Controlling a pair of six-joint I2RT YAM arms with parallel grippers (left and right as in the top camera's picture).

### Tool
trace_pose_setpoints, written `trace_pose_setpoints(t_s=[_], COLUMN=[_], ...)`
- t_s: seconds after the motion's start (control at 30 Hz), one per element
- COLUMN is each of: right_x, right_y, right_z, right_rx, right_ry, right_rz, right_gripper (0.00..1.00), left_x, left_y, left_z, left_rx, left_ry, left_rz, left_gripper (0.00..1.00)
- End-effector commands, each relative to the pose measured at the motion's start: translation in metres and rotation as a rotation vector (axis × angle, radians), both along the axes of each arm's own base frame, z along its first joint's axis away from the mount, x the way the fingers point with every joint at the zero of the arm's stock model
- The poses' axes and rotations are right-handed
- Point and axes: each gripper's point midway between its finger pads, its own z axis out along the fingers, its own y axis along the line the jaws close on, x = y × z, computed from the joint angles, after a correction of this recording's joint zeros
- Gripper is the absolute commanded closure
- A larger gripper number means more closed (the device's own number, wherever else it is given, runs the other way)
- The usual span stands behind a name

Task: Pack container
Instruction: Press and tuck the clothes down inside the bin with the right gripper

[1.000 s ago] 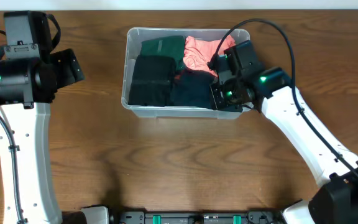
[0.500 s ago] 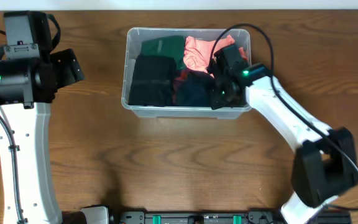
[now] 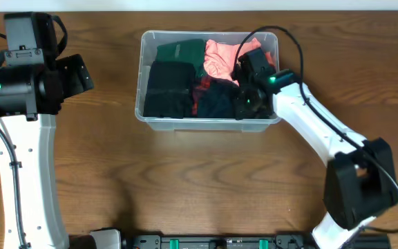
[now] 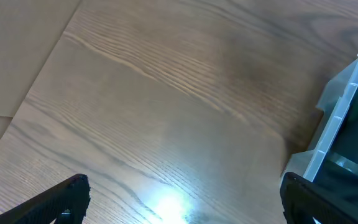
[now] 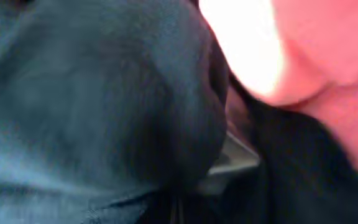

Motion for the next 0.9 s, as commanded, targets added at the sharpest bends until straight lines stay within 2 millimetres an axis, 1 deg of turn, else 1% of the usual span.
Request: trace_pose_setpoints(t_s=[0.0, 0.13, 0.2, 0.27, 0.4, 0.47, 0.53, 0.6, 0.7, 0.8, 0.87], right_x=[0.013, 0.009, 0.006, 0.004, 0.002, 0.002, 0.004, 0.004, 0.004, 0.005, 0.004], right_y=[-0.003, 0.001, 0.005, 0.010, 0.024, 0.036, 0.047, 0.059, 0.073, 0.083, 0.085], right_z=[0.067, 0.116, 0.129, 0.133, 0.129, 0.123, 0.115, 0.102, 0.077, 0.046, 0.020], right_rx=[0.050, 0.123, 0.159, 0.192, 0.243, 0.256, 0.258, 0.253, 0.239, 0.216, 0.191], right_ry=[-0.173, -0.282, -0.307, -0.305, -0.282, -0.275, -0.267, -0.247, -0.204, -0.148, -0.095], right_rz=[-0.006, 0.007, 0.020, 0.038, 0.077, 0.108, 0.129, 0.150, 0.175, 0.190, 0.192], right_gripper=[0.92, 0.60, 0.52, 0.48, 0.47, 0.47, 0.50, 0.60, 0.70, 0.75, 0.79], left_x=[-0.001, -0.001, -0.001, -0.001, -0.001, -0.001, -0.001, -0.001, -0.001, -0.001, -0.001], left_y=[0.003, 0.003, 0.003, 0.003, 0.003, 0.003, 0.003, 0.003, 0.003, 0.003, 0.003], left_z=[0.003, 0.003, 0.003, 0.003, 0.003, 0.003, 0.003, 0.003, 0.003, 0.003, 0.003], left_rx=[0.010, 0.010, 0.010, 0.010, 0.010, 0.010, 0.010, 0.010, 0.010, 0.010, 0.010], left_ry=[-0.004, -0.004, -0.004, -0.004, -0.004, -0.004, -0.004, -0.004, -0.004, -0.004, -0.004], left_rz=[0.011, 0.011, 0.012, 0.011, 0.012, 0.012, 0.011, 0.012, 0.011, 0.012, 0.011], left_gripper=[0.02, 0.02, 0.02, 0.02, 0.02, 0.02, 0.02, 0.02, 0.02, 0.02, 0.02])
